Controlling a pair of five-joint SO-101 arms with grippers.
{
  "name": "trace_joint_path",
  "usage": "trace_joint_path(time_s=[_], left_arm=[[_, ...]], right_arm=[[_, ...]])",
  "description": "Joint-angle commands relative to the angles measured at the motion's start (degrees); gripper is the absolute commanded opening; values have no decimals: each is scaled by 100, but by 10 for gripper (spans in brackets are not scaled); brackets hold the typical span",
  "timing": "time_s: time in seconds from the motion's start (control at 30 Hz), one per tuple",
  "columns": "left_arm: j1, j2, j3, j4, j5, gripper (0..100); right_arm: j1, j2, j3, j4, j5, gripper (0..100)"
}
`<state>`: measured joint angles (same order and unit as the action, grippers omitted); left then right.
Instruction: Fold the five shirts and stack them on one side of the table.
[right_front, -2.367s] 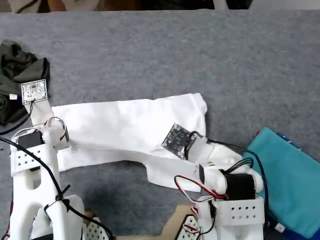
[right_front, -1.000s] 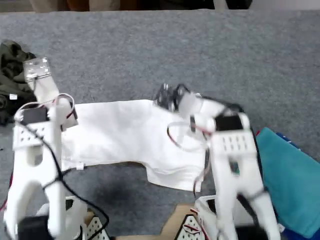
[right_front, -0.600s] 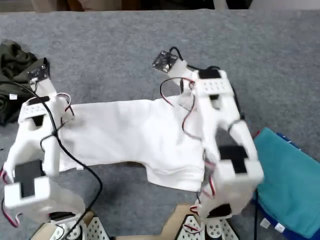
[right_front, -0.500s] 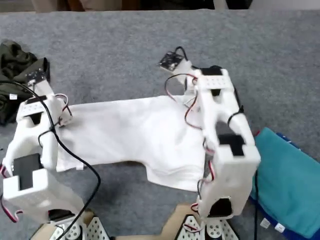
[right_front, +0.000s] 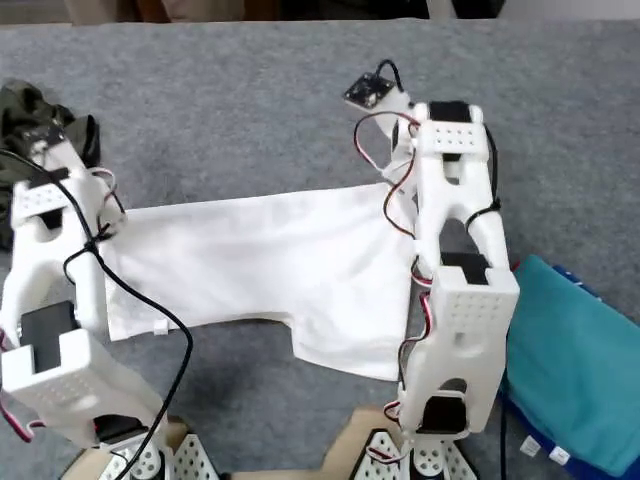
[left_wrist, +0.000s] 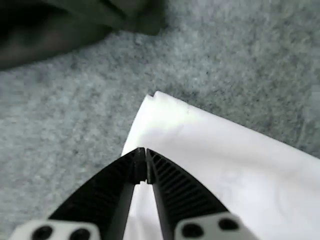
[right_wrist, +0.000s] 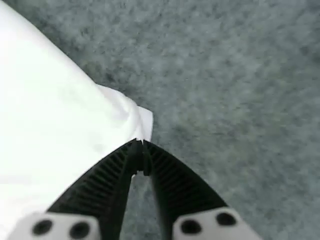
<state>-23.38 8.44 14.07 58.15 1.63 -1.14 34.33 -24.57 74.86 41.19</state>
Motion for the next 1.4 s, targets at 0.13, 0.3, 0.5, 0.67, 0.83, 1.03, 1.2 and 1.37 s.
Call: trace_joint_path(time_s=[0.13, 0.3, 0.5, 0.67, 0.83, 1.03, 1.2, 1.37], left_arm=[[-44, -963, -1301, 1354, 35, 19], [334, -1411, -923, 2110, -396, 19], [721, -2352, 1108, 1609, -536, 19], [721, -2993, 3024, 457, -624, 19], [721, -3037, 4053, 264, -1248, 19], [510, -3037, 4589, 290, -1582, 19], [431, -3037, 4686, 352, -1873, 19], [431, -3055, 4668, 299, -1899, 19]], right_arm=[[101, -1385, -760, 941, 141, 5], [-4, -2114, -743, 1749, 176, 5], [-374, -3319, 356, 2101, 352, 5], [-831, -4611, 2747, 1371, 589, 5], [-1411, -5745, 5376, 457, 826, 5], [-1807, -6484, 7389, -220, 1204, 9], [-1358, -6396, 8066, -686, 1565, 9], [-945, -5938, 8171, -1116, 1829, 9]])
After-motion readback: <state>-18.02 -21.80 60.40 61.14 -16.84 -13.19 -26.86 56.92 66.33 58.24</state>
